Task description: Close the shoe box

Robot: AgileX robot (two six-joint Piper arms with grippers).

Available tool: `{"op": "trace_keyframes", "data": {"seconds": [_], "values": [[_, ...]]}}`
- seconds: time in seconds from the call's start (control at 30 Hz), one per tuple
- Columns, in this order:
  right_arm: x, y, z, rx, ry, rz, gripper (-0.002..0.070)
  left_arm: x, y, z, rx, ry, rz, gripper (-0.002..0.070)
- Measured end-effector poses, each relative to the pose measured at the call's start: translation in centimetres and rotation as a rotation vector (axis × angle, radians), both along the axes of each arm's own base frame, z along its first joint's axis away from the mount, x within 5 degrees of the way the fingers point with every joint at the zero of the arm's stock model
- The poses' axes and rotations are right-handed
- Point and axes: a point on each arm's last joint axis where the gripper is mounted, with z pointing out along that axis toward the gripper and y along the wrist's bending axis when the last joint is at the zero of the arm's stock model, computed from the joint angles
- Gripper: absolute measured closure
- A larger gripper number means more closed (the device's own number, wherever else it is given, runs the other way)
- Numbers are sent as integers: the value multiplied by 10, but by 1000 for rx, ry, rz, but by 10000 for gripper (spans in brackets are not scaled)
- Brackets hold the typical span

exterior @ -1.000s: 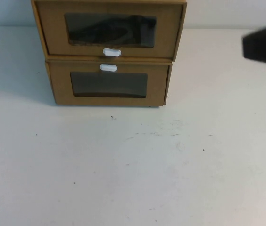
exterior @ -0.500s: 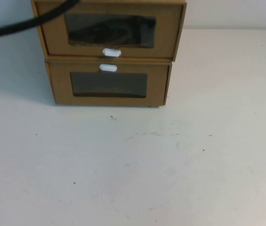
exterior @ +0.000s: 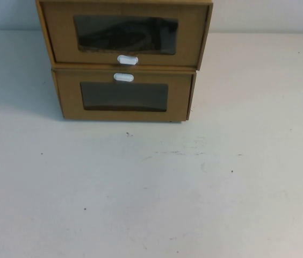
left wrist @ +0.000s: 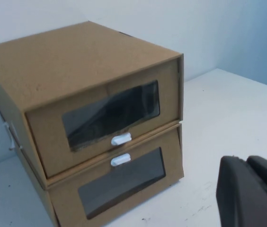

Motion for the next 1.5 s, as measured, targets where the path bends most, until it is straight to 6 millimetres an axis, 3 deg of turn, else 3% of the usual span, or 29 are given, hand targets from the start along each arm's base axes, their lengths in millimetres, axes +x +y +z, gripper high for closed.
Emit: {"op": "trace_keyframes", "data": {"seconds": [0.17,0.27,0.4,0.63,1.27,1.5], "values": [[0,0,0,1,-8,3,687,-36,18,-65,-53,-97,35,680],[0,0,0,2,-8,4,687,-50,25,-94,-99,-169,60,680],[0,0,0,2,-8,4,687,-49,28,-137,-116,-186,92,680],[0,0,0,-2,-14,8,687,-30,27,-210,-127,-88,168,680],[-4,-2,-7,-60,55,12,687,-29,28,-214,-151,-84,178,680],[4,-5,-8,-98,-34,-33,687,-29,28,-214,-151,-84,178,680]]}}
